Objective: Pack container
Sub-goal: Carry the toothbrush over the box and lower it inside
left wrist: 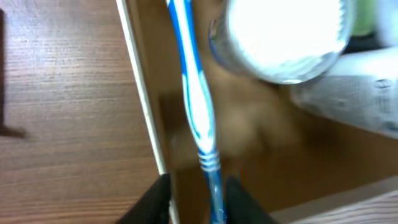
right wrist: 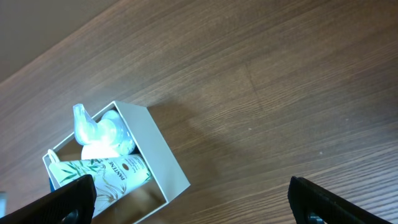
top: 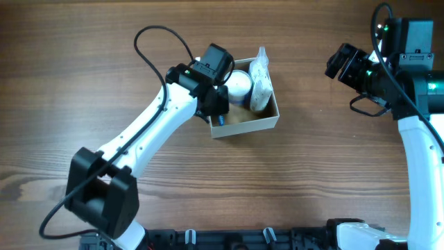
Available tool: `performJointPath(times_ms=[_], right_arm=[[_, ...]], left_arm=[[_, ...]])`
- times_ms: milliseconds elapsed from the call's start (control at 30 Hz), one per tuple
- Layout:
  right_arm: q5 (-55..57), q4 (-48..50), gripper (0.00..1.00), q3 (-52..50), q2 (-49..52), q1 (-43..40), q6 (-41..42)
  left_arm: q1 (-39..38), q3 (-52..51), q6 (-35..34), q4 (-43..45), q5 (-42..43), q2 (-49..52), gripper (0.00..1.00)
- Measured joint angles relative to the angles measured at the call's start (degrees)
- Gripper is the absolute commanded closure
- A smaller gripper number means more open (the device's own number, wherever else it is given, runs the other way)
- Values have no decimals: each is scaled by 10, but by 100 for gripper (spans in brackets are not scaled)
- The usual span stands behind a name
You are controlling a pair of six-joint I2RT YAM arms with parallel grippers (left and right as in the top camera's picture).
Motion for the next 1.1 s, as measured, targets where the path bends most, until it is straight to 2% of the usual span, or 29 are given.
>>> performJointPath(times_ms=[133, 300, 467, 600, 733, 967, 1100], right_arm=[[0, 0, 0, 0, 0, 0, 0], [0, 0, 0, 0, 0, 0, 0], [0, 0, 0, 0, 0, 0, 0], [0, 0, 0, 0, 0, 0, 0], [0, 0, 0, 0, 0, 0, 0], [0, 0, 0, 0, 0, 0, 0], [0, 0, 0, 0, 0, 0, 0]], left_arm=[[-1, 0, 0, 6, 0, -9, 56], [-1, 0, -13, 34, -2, -8, 54], [-1, 0, -23, 49, -5, 23, 66], [-1, 0, -27, 55, -8, 33, 82], [-1, 0, -28, 55, -20, 33, 89], [0, 0, -26, 62, -20, 33, 90], [0, 0, 3, 63, -20, 33, 88]])
